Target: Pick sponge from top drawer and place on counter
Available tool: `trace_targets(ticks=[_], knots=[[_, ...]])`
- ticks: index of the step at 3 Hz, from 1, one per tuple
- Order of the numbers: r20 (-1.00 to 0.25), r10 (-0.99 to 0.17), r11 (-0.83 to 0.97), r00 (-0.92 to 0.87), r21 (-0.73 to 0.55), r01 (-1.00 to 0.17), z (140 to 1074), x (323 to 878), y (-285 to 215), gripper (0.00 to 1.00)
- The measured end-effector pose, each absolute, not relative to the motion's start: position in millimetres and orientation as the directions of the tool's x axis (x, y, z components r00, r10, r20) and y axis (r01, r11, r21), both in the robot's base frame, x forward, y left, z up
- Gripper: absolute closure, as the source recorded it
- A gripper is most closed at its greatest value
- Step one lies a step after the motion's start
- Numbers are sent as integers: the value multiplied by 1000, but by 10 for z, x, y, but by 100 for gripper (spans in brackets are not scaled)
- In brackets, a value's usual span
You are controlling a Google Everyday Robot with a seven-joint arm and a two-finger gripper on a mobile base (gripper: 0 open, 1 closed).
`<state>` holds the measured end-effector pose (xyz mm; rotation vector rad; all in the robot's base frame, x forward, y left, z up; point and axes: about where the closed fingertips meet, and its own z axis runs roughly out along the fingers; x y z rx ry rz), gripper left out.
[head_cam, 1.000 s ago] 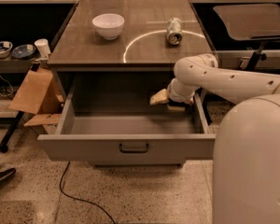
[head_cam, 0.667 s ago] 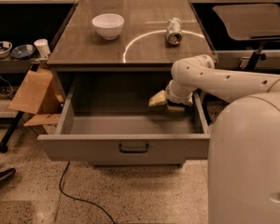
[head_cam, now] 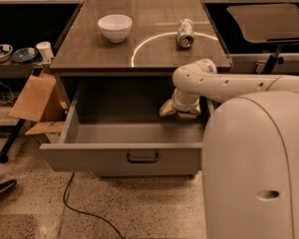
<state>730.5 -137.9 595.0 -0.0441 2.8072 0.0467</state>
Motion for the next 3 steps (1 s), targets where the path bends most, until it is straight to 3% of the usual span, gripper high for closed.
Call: trace_targets(ticks=[3], knots=[[-328, -7, 1000, -945, -11, -4, 6002, 7297, -1425, 88]])
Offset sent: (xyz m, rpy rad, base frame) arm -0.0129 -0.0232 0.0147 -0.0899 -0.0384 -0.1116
